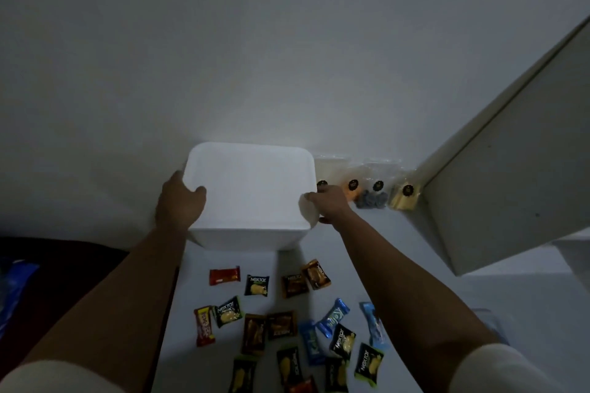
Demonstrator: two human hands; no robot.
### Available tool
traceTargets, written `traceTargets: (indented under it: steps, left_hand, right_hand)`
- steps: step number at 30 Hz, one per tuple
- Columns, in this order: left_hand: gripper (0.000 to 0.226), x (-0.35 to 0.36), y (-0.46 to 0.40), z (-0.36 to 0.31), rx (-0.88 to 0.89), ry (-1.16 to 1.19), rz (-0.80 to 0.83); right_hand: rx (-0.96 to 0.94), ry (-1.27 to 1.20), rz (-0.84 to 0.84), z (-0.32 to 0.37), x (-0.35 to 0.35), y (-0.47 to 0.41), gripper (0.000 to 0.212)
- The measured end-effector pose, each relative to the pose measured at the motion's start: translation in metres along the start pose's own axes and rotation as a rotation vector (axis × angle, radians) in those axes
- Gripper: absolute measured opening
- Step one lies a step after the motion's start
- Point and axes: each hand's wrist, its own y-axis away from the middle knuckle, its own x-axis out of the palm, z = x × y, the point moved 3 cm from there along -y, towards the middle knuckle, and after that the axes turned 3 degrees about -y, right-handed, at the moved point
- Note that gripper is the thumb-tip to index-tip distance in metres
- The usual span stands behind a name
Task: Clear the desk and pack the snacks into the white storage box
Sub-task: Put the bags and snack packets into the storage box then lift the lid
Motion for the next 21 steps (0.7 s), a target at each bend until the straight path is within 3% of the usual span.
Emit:
traceTargets:
  steps: [3,7,13,17,21]
  left_hand:
    - [0.059,0.002,-0.004,0.019,-0.093,0.123,0.083]
    - [0.032,0.0,-0.015,0.025,-0.147,0.309,0.077]
    - [0.055,-0.011,-0.018,0.013,-0.269,0.48,-0.058]
    - [0.044,-0.026,-0.004,-0.017,-0.234,0.574,-0.259]
    - [0.045,-0.014,0.027,-0.057,-0.06,0.522,-0.241]
  right_hand:
    - [-0.062,0.013,-0.086,0.002,0.005,0.008,0.033]
    - [-0.123,-0.052,-0.179,0.012,0.006,0.023,0.034]
    - [-0.123,-0.39,-0.121,0.034,0.001,0.036,0.028]
    - [-0.211,-0.474,-0.177,0.048,-0.016,0.046,0.03]
    - [-0.206,-0.52,-0.356,0.034,-0.058,0.048,0.029]
